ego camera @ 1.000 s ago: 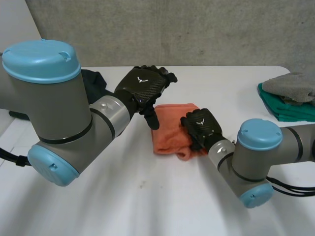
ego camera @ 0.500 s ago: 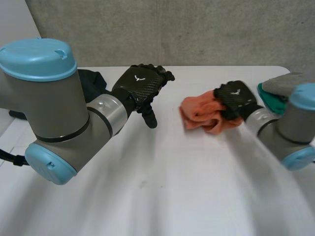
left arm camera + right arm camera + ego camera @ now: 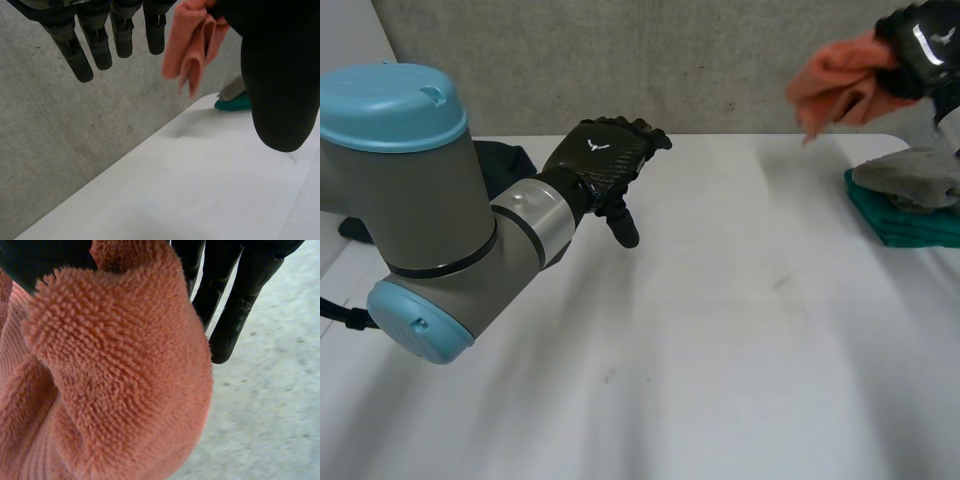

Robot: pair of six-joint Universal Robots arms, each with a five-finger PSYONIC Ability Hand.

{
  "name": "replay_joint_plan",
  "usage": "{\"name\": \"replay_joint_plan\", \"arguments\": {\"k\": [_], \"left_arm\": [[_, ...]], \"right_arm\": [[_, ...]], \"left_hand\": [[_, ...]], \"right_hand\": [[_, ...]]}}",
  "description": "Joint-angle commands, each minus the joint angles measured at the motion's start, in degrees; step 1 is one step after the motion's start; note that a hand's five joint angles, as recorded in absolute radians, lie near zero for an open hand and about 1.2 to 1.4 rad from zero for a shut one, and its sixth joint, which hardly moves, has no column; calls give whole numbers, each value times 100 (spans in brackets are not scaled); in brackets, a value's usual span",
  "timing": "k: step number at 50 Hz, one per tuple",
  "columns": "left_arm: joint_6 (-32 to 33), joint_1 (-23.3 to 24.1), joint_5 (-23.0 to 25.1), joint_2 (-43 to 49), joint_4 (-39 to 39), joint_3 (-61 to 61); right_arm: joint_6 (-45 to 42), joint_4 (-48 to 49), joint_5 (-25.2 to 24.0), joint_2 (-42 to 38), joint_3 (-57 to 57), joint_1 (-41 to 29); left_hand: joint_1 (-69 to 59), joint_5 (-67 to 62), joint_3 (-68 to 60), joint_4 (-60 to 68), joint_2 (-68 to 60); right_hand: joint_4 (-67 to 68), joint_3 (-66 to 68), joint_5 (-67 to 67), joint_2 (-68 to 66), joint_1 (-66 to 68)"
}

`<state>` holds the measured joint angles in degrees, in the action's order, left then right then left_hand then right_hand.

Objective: Fold the laundry.

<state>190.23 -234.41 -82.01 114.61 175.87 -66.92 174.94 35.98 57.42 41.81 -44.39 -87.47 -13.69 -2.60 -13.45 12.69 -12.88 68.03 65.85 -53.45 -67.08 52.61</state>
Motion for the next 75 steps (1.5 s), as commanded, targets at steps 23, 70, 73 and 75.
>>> {"name": "replay_joint_plan", "arguments": {"k": [23, 70, 73, 75], "left_arm": [[-126, 53, -8, 17, 0, 4], [-135, 97, 1, -26, 0, -40], [-135, 80, 10, -97, 0, -76], [-135, 71, 10, -141, 0, -93]], "right_arm": [[181, 1016, -1567, -1809, -262, 1917], [-1882, -1048, -628, 327, -1775, 3279], [-2911, -1330, 232, 380, -1573, 3420], [-3620, -1365, 1038, 493, -1415, 3403]], "left_hand": [[-73, -182, -97, 173, -154], [-73, -182, -97, 173, -154], [-73, -182, -97, 173, -154], [-56, -166, -80, 157, -137]], "right_hand": [[1197, 1415, -1655, -1292, 2739], [-5803, -5585, 5345, 5708, -4261], [-5803, -5585, 5345, 5708, -4261], [-5803, -5585, 5345, 5708, -4261]]}}
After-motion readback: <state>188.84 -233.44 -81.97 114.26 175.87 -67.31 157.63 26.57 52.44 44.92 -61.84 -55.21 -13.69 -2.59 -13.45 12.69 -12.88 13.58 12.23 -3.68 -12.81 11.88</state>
